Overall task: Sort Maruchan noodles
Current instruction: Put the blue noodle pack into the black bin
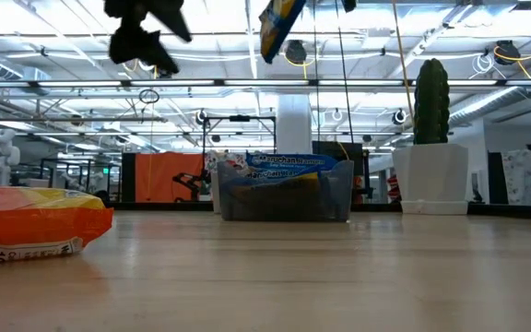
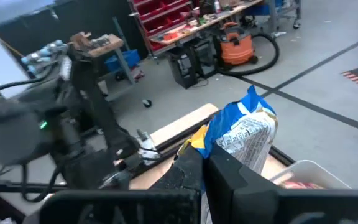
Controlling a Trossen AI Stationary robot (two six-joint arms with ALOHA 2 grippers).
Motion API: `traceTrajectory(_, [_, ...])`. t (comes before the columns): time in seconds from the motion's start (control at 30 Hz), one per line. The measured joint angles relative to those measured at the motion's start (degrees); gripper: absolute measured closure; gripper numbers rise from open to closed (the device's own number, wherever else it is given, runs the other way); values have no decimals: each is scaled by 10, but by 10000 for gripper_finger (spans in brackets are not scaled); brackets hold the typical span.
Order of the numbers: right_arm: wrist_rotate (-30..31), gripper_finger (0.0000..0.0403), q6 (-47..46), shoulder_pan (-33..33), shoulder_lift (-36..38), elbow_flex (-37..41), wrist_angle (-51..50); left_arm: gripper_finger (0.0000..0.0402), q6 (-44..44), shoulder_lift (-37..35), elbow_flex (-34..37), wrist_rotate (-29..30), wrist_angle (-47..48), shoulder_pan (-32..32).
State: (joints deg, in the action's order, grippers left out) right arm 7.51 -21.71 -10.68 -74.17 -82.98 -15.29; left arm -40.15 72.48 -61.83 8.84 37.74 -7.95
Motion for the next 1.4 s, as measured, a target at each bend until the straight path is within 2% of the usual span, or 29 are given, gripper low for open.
traceTrajectory(0.23, [0, 403, -24, 22, 0, -9, -1, 135, 33, -54, -1, 4, 30, 16])
traceTrajectory(0.6, [16, 403, -171, 33, -17, -9, -35, 135, 54, -119, -1, 22, 42, 19])
traceTrajectory(0.9, [15, 403, -194, 24, -30, -5, -47, 135, 40, -149, -1, 55, 25, 19])
traceTrajectory(1.13, [14, 403, -241, 0, -30, 54, -14, 135, 39, -152, -1, 58, 17, 19])
traceTrajectory(1.4, [14, 403, -272, -22, -30, 168, 125, 135, 14, -152, -1, 67, 22, 19])
